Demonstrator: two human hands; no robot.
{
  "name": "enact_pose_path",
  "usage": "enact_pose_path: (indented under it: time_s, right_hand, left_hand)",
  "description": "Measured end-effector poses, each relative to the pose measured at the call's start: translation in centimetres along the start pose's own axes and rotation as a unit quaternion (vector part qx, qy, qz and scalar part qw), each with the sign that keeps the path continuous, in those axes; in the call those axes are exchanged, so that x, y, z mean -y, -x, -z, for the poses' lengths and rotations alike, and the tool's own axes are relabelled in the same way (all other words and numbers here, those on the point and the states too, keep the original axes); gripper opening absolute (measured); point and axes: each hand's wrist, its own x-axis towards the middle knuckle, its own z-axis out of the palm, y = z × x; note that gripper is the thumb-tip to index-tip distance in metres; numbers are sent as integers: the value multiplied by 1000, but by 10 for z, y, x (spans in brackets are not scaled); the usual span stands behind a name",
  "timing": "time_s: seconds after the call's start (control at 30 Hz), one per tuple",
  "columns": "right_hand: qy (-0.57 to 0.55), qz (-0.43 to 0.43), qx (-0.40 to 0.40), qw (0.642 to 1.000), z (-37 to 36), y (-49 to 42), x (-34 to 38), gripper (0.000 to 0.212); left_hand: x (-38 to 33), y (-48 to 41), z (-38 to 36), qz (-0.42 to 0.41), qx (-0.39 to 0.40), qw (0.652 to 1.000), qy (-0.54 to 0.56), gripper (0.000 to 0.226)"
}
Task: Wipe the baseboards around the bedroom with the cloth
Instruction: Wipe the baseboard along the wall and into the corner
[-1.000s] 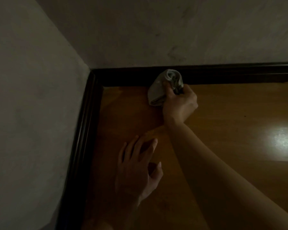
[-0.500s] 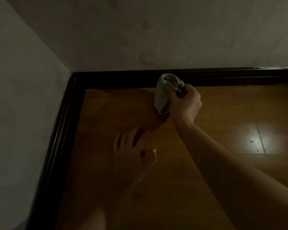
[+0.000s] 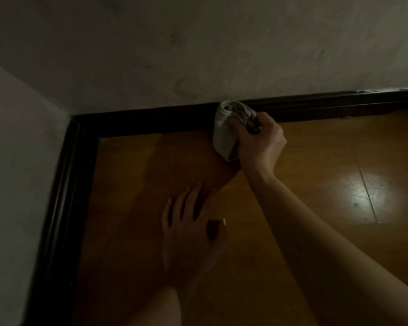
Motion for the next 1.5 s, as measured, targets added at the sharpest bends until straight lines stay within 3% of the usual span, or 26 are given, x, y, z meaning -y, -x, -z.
enact_pose_path:
  time_s: [0.13, 0.37, 0.6, 0.8, 0.93, 1.17, 1.33, 1.5]
  right_hand:
    - [-25, -19, -37, 999, 8, 1, -2, 26]
    - [-23, 20, 26, 999, -27, 18, 22, 24]
    - [-40, -8, -23, 999, -11, 11, 9, 26]
    - [-33, 17, 32, 999, -24, 15, 17, 23]
    - [-24, 6, 3, 1000, 1, 3, 5, 31]
    - [-36, -34, -76, 996, 27, -9, -8, 27]
    - [-7, 18, 8, 1000, 4, 0, 3, 28]
    - [-27, -19, -30, 999, 29, -13, -5, 26]
  left_hand:
    - [-1, -2, 0, 6, 17, 1000, -7, 59]
    - [-3, -2, 2, 14, 15, 1000, -19, 65]
    - [-1, -2, 0, 8, 8, 1000, -6, 61]
    - [-2, -2, 0, 11, 9, 1000, -16, 65]
    - [-1, -2, -2, 11, 11, 1000, -14, 63]
    - [-1, -2, -2, 13, 21, 1000, -19, 65]
    - [-1, -1, -3, 9, 6, 1000, -13, 64]
    - [-1, -1, -4, 20, 23, 999, -22, 65]
